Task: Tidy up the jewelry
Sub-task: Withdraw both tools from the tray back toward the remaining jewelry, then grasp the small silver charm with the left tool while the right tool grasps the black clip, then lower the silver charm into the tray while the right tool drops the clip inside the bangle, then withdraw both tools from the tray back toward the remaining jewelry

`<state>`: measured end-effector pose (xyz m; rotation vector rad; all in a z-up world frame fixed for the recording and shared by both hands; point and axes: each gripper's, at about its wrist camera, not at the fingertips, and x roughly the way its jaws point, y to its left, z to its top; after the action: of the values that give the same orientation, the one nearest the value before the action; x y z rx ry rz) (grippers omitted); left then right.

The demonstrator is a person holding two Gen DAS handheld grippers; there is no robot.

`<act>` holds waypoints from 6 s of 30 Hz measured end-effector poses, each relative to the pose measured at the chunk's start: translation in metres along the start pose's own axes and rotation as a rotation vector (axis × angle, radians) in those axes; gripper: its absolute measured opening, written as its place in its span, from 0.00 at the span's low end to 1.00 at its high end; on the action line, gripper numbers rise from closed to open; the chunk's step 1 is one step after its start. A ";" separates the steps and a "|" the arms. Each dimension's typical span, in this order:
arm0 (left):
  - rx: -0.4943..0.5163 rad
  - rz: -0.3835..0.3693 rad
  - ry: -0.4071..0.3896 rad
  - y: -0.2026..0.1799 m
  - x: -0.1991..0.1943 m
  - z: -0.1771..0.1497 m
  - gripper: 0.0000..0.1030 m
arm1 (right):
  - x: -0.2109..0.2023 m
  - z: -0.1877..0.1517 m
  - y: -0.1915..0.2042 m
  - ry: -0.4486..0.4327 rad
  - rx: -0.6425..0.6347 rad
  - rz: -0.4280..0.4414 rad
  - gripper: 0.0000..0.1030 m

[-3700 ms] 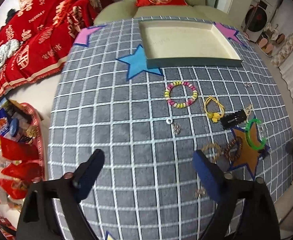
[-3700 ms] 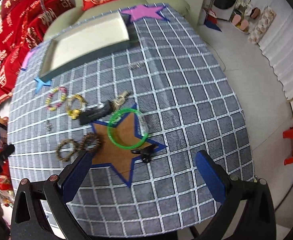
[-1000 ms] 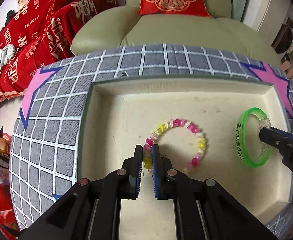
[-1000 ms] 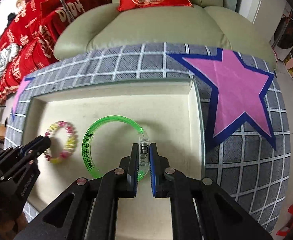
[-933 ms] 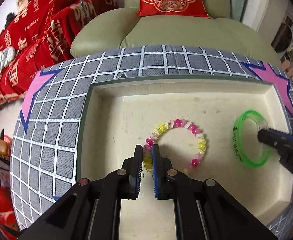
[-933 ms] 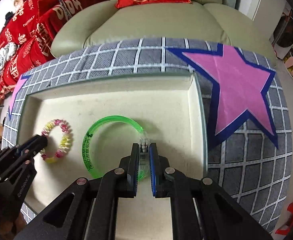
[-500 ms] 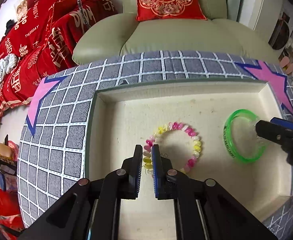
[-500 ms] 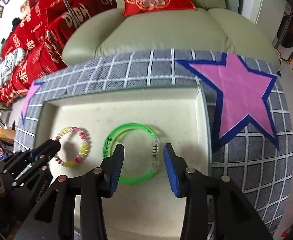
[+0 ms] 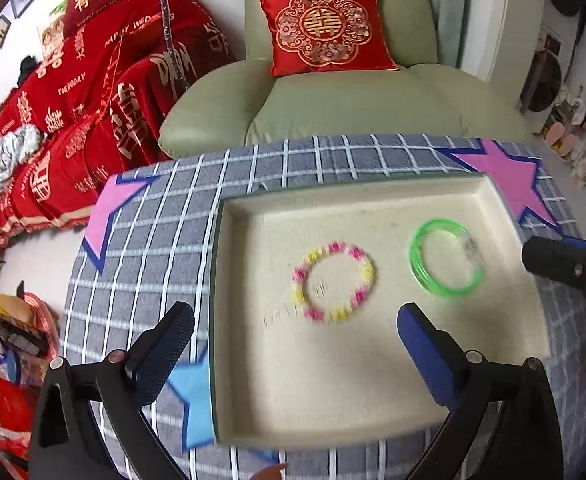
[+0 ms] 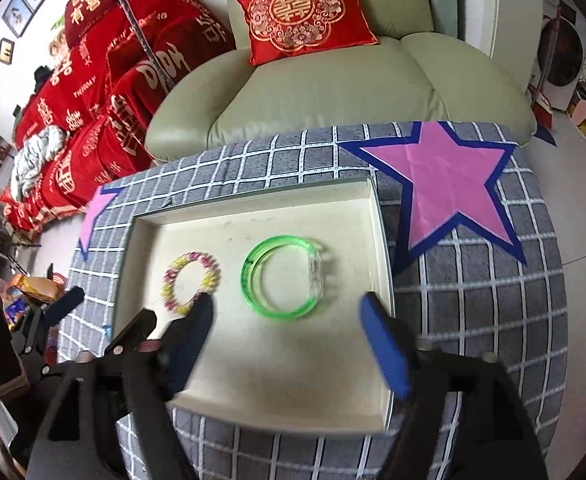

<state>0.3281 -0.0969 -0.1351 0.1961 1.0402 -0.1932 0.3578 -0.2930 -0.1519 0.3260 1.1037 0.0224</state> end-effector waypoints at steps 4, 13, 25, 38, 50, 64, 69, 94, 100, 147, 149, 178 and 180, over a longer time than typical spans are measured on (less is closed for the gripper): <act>-0.013 -0.017 0.015 0.011 -0.024 -0.025 1.00 | -0.024 -0.018 0.000 -0.017 0.017 0.016 0.82; -0.010 -0.001 0.075 0.036 -0.067 -0.105 1.00 | -0.068 -0.072 0.010 -0.012 0.050 0.037 0.83; -0.042 -0.023 0.212 0.059 -0.075 -0.198 1.00 | -0.100 -0.183 0.010 0.075 0.131 -0.047 0.83; -0.012 -0.049 0.233 0.052 -0.067 -0.226 1.00 | -0.101 -0.290 -0.031 0.196 0.362 -0.175 0.83; 0.017 -0.068 0.217 0.038 -0.045 -0.212 0.93 | -0.080 -0.323 -0.038 0.189 0.548 -0.208 0.83; 0.045 -0.111 0.215 0.032 -0.032 -0.211 0.66 | -0.062 -0.317 -0.016 0.200 0.355 -0.340 0.50; 0.086 -0.147 0.197 0.021 -0.038 -0.209 0.19 | -0.064 -0.318 -0.012 0.199 0.331 -0.351 0.38; -0.002 -0.264 0.123 0.045 -0.091 -0.174 0.19 | -0.122 -0.275 -0.032 0.119 0.281 -0.195 0.38; -0.021 -0.272 0.088 0.041 -0.101 -0.148 0.19 | -0.120 -0.236 -0.024 0.081 0.224 -0.155 0.38; -0.090 -0.067 0.115 0.004 0.068 0.003 0.19 | 0.085 0.013 0.016 0.120 -0.172 -0.013 0.38; -0.091 -0.062 0.102 0.003 0.068 0.003 0.19 | 0.089 0.012 0.016 0.128 -0.180 -0.018 0.38; -0.077 -0.015 0.045 0.004 0.041 0.008 1.00 | 0.034 0.011 0.005 0.049 -0.063 0.060 0.68; -0.060 -0.032 0.043 0.003 0.035 0.006 1.00 | 0.028 0.006 0.004 0.044 -0.051 0.064 0.69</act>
<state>0.3513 -0.0977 -0.1620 0.1298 1.0913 -0.1866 0.3768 -0.2853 -0.1727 0.3160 1.1345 0.1150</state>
